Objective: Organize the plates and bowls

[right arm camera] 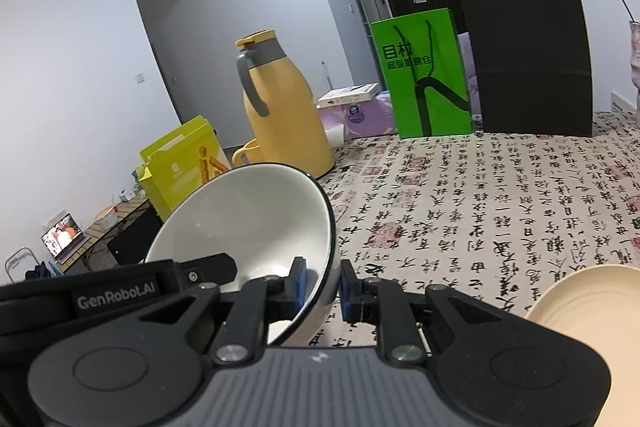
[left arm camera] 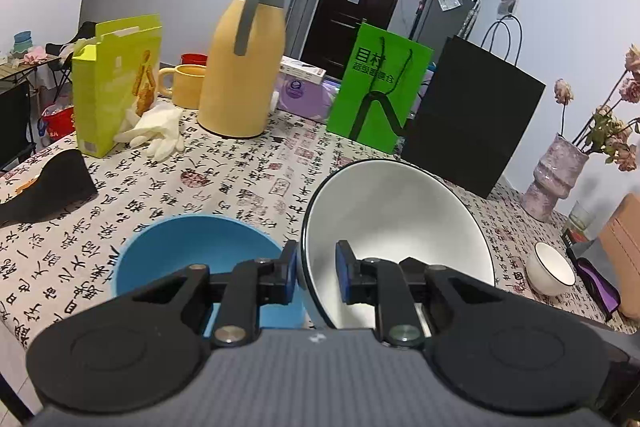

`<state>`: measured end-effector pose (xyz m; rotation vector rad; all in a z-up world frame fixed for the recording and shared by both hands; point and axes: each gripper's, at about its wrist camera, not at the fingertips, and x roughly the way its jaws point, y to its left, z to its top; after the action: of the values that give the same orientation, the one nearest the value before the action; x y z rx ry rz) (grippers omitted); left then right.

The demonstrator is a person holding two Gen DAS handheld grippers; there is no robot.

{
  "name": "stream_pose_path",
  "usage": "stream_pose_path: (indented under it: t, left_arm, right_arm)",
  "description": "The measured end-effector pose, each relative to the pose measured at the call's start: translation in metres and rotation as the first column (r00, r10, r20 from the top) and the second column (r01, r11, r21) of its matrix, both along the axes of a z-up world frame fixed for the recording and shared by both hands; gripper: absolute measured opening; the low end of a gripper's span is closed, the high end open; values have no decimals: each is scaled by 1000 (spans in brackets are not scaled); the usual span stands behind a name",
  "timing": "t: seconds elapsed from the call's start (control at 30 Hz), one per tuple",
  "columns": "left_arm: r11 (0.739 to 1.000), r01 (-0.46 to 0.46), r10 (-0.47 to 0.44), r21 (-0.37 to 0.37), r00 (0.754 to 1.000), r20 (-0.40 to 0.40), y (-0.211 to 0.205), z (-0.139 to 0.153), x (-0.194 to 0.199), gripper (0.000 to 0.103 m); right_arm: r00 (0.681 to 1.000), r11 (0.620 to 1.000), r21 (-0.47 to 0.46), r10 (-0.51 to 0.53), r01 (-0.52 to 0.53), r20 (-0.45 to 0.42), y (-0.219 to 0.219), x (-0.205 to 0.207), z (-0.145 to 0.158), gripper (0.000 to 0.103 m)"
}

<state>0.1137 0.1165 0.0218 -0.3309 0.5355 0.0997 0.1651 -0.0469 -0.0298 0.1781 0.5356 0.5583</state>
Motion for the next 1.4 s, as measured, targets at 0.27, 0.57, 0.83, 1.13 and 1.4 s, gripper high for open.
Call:
stream_pose_path:
  t: [0.27,0.57,0.83,1.13,1.4]
  left_arm:
    - [1000,-28,28,-10,1000,8,17,-1,-4,19]
    - [998,-55,55,-25,998,1,34,-5,-5,19]
    - [996,-77,76,-44,997,-12,49,-11,-3,19]
    - [995,-84,83,-52,996,-36,57,-20,2,19]
    - [994,-93,90,-55,994,-58,61,-27,5,19]
  right_arm:
    - [1000,1000,-10,27,-27,3,20,2,1,17]
    - [999,998,-20,52,-52,-7,39,7,-2,17]
    - [997,997,-29,76,-77,-25,53,12,-8,17]
    - [995,996,-35,85,-87,-56,60,20,-17,17]
    - [992,995,-38,94,-97,-83,64,26,-24,17]
